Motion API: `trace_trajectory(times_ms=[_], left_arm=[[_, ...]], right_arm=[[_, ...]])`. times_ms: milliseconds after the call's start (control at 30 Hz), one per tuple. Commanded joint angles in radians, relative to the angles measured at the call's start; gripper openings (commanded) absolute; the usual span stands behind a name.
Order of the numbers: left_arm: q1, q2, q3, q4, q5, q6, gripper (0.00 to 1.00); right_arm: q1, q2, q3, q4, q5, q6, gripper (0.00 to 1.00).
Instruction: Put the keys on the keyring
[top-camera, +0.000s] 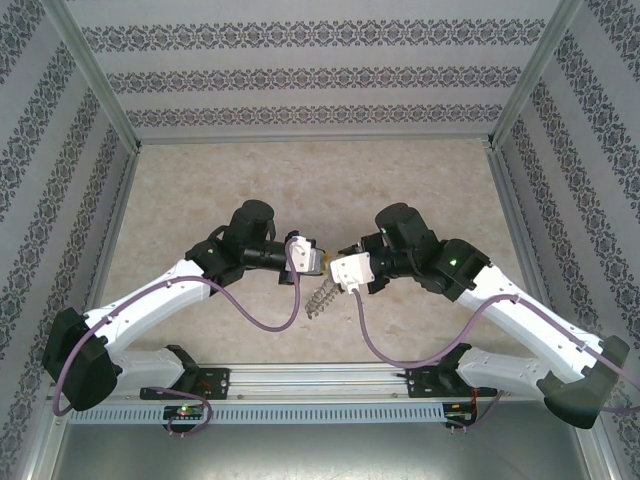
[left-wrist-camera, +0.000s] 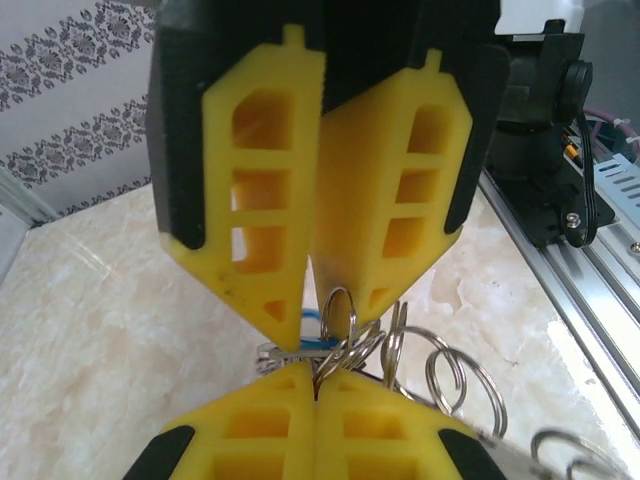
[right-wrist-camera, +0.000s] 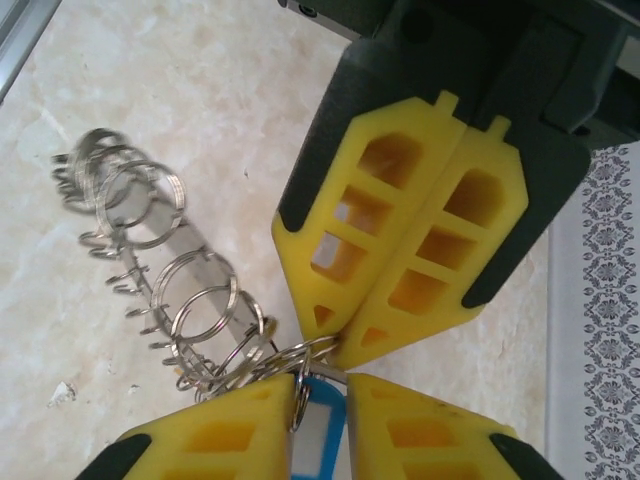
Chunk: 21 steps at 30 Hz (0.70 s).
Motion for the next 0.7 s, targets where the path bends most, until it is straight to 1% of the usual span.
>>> trace_trajectory(times_ms=[0,67,267,467,667], left_arm=[[0.003,-0.003,0.001,0.113,0.067,-0.031,0.0],[0.003,-0.002,0.0,0.113,0.073,-0.03,0.0],[0.003,0.009,0.01,0.098,0.081,-0.017,0.0],[0.003,0.024,0.018,0.098,0.085,-0.017,0.0],[0.0,0.039,0.02,0.115,0.09,-0.026,0.0]], right_arm=[[-0.021,0.002,0.013,0.008,-0.024,0.05,0.24],[-0.035,0.004,0.016,0.015,-0.018,0.062,0.24],[-0.058,0.009,0.021,0.036,-0.056,0.066,0.24],[-0.065,-0.004,0.017,0.034,-0.086,0.037,0.16],[-0.066,-0.031,-0.012,0.058,-0.111,-0.007,0.15]])
